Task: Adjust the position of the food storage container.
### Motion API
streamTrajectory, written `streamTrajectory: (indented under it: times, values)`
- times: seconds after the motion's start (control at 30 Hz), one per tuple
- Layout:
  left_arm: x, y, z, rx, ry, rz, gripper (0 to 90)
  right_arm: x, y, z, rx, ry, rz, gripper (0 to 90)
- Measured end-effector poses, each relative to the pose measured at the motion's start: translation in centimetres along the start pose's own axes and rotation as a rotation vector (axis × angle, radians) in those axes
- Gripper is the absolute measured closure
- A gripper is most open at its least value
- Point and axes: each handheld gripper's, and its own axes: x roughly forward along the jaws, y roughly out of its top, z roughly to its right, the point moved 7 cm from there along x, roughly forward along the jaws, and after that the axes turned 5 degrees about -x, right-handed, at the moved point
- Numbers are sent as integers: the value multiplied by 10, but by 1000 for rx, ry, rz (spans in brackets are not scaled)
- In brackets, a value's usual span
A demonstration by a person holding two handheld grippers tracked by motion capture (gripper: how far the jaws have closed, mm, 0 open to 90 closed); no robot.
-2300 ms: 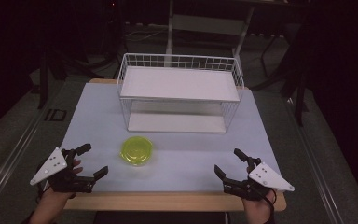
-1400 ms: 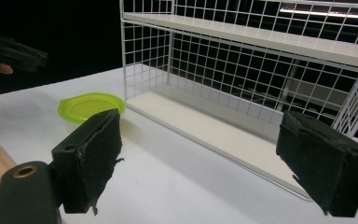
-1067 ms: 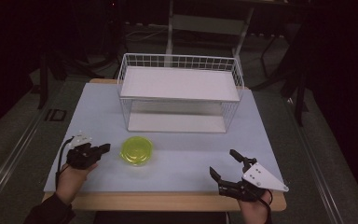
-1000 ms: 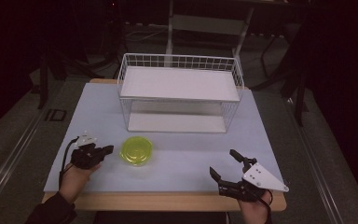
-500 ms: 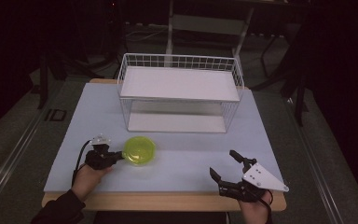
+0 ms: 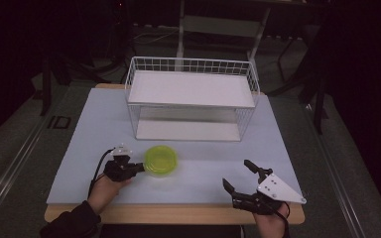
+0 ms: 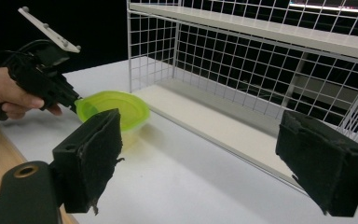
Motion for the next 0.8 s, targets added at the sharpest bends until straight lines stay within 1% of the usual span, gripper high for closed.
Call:
streamTrajectory:
  times: [0.2, 0.27, 0.33, 0.37, 0.43, 0.47, 0.53, 0.57, 0.67, 0.7, 0.8]
  values:
    - [15, 6, 14, 13, -30, -6, 900, 0, -1, -1, 5, 4, -9, 140]
    - [20, 9, 18, 12, -40, -10, 900, -1, -1, -1, 5, 5, -8, 140]
    - [24, 11, 21, 10, -47, -9, 900, -1, -1, -1, 7, 7, -6, 140]
    - [26, 12, 22, 15, -48, -11, 900, -1, -1, -1, 8, 6, -7, 140]
    - [28, 13, 23, 17, -48, -12, 900, 0, -1, -1, 8, 8, -10, 140]
    - [33, 15, 26, 23, -54, -18, 900, 0, -2, -1, 9, 9, -9, 140]
    - [36, 17, 27, 20, -54, -21, 900, -1, -2, -1, 6, 11, -11, 140]
    - [38, 19, 28, 26, -53, -21, 900, -1, -2, -1, 6, 10, -11, 140]
    - [39, 20, 29, 30, -53, -21, 900, 0, -2, -2, 6, 13, -12, 141]
    - [44, 23, 30, 39, -75, -25, 900, 0, -3, -2, 8, 14, -15, 140]
    - [48, 25, 28, 48, -67, -37, 900, 1, -4, -2, 5, 18, -21, 140]
